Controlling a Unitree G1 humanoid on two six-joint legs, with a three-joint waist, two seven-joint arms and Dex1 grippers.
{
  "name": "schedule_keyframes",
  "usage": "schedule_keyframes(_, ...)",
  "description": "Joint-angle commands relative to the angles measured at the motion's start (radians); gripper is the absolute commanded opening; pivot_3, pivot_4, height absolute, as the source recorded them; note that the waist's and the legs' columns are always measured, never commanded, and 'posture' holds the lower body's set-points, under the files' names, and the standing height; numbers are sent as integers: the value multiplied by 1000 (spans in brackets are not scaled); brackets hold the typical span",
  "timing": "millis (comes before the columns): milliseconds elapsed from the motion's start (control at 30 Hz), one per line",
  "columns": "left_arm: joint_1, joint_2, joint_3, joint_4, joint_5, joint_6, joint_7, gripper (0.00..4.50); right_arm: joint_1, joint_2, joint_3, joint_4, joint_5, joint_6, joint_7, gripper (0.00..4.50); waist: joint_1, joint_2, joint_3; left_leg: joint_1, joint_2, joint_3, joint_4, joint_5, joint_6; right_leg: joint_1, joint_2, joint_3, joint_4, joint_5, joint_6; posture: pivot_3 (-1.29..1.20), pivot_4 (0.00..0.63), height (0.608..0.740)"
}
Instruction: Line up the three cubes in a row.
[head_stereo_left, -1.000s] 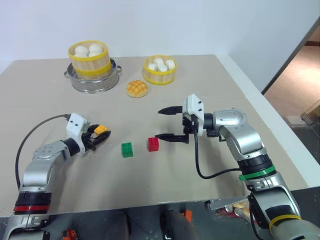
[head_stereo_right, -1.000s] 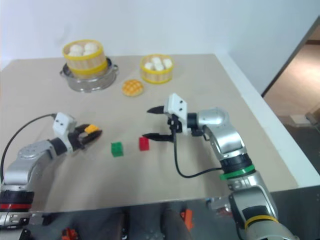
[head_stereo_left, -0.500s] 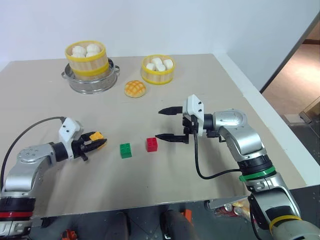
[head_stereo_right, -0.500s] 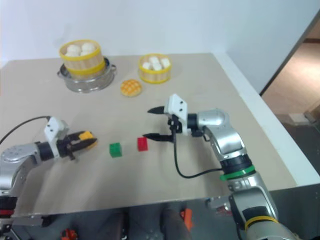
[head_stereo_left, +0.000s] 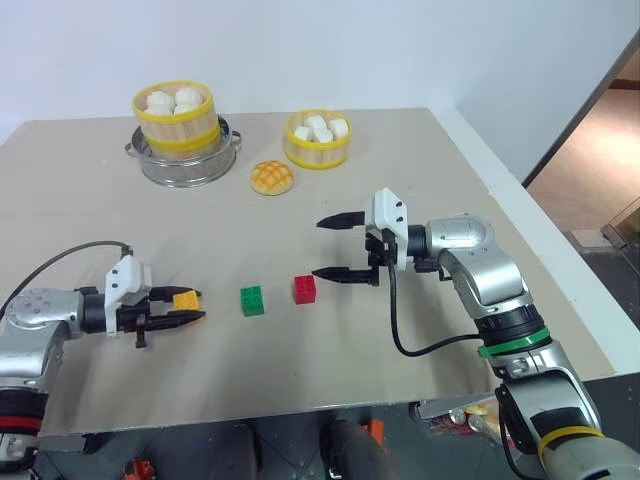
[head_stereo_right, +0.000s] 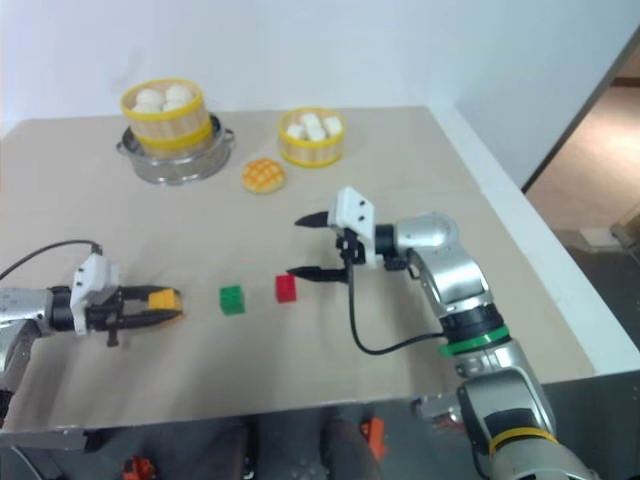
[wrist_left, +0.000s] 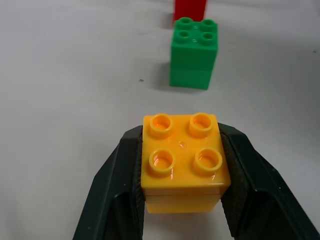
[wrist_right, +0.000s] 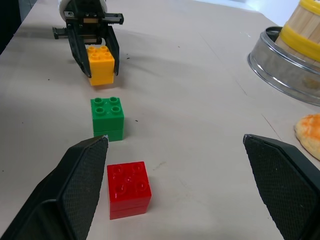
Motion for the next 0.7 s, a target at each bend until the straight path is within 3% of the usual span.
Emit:
schedule_keyframes(33,-70,-18,-22,59,11,-53,-35,1352,-17,-15,-13,-17,4,-7,10,4500,0,0,0,0,0,0,0,0,0,0,0,0,0,0,1,0,150,740)
schedule_keyframes(700,-141,-36,-72,192,61,-156,-95,1352,-1,-29,-15,-39,8,11,2,4500,-2,0,0,0,0,-1,0,0,0,0,1,-1,1,2,4,0,150,740)
